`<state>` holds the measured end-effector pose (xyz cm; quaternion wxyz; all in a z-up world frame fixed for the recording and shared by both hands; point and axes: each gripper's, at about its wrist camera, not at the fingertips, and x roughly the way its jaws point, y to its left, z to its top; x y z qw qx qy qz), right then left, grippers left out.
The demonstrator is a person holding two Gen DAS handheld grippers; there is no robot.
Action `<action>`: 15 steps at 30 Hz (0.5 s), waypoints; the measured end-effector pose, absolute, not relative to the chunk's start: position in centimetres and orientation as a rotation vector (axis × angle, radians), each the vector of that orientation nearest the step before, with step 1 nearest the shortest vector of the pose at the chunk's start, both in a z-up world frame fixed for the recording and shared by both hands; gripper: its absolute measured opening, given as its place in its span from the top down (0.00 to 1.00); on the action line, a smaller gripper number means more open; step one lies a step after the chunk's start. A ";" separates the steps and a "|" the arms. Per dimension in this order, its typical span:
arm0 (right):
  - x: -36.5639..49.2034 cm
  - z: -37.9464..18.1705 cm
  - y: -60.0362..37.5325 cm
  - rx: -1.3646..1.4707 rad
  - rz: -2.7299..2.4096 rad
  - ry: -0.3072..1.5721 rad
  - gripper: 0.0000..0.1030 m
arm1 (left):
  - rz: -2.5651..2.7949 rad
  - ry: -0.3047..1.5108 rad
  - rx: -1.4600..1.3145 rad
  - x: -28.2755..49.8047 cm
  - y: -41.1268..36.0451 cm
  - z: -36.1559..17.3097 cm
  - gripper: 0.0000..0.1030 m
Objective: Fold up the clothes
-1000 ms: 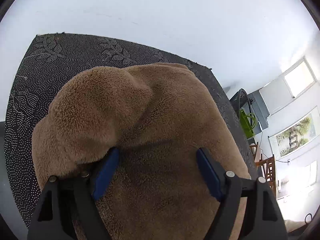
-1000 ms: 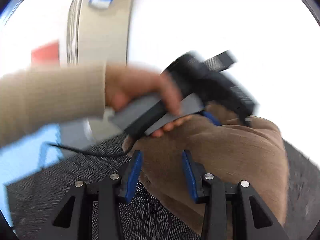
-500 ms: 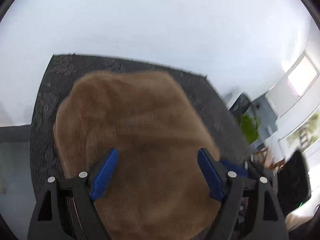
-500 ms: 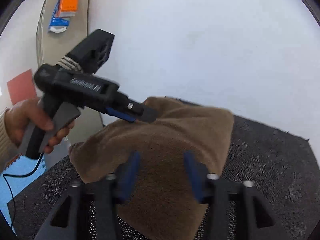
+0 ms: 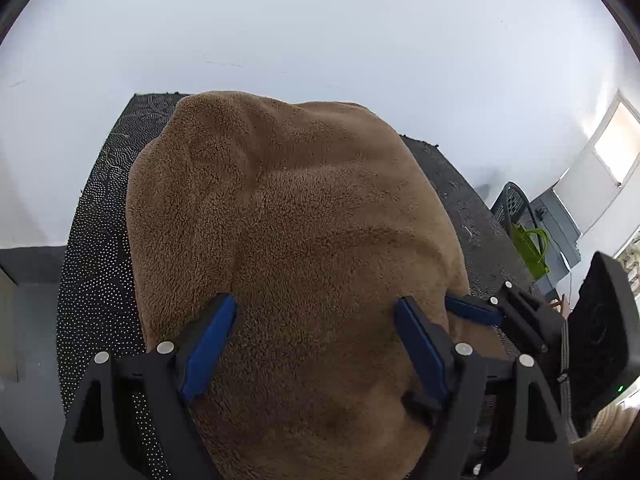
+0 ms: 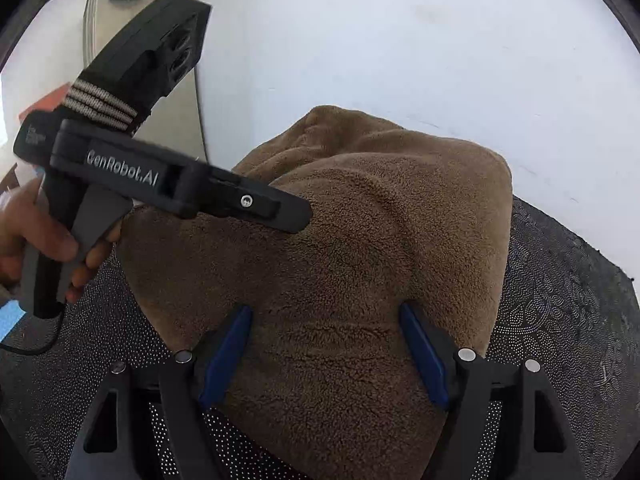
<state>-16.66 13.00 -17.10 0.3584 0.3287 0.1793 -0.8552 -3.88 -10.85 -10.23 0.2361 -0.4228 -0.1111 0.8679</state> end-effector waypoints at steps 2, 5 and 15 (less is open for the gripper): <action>-16.6 -17.3 13.5 0.844 -2.195 0.446 0.24 | 2.390 -0.309 -1.131 -3.7 -11.0 -10.5 0.18; -16.5 -17.2 13.6 0.834 -2.190 0.456 0.24 | 2.409 -0.301 -1.105 -3.4 -11.1 -10.5 0.18; -21.2 -8.6 20.9 0.801 -2.165 0.036 0.24 | 2.424 -0.533 -1.030 -2.9 -13.3 -7.1 0.17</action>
